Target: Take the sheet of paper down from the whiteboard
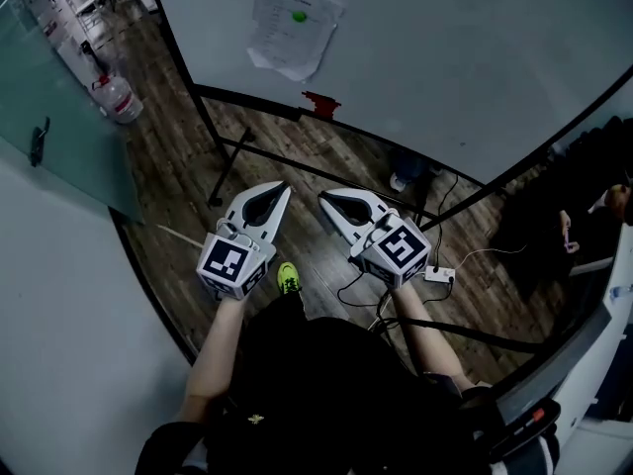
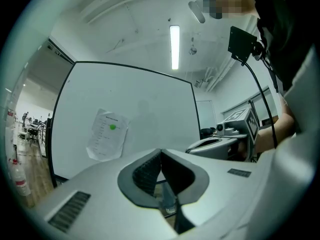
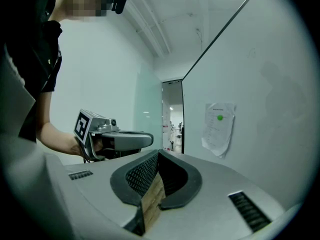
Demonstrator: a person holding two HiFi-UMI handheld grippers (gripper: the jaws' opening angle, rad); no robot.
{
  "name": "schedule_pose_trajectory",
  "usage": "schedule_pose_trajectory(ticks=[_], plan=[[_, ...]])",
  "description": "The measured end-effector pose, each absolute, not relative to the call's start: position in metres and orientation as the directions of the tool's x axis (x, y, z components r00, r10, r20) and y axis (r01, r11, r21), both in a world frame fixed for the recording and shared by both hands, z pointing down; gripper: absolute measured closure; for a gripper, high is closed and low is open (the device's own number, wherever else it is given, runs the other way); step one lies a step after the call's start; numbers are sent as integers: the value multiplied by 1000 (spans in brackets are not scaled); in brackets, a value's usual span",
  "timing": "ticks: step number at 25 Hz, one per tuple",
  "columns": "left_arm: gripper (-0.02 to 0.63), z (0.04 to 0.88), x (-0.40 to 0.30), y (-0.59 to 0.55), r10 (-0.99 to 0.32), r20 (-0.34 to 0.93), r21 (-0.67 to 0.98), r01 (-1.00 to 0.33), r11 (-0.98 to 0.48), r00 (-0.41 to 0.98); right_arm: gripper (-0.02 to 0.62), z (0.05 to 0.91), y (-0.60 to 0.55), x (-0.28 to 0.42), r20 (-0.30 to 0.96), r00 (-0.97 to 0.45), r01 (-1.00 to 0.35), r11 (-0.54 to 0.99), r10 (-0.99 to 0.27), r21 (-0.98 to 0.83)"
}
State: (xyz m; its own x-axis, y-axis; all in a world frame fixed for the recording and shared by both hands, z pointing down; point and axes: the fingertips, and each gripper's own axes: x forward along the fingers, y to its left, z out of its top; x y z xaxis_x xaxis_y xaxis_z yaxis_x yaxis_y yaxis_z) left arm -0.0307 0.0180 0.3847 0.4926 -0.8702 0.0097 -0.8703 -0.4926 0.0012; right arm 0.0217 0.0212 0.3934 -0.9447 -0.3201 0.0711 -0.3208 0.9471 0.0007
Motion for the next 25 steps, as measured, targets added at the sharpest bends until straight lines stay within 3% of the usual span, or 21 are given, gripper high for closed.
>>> schedule_pose_trajectory(ticks=[25], plan=[[578, 369, -103, -125, -819, 10, -34, -818, -574, 574, 594, 366, -119, -64, 65, -902, -421, 903, -427, 82]])
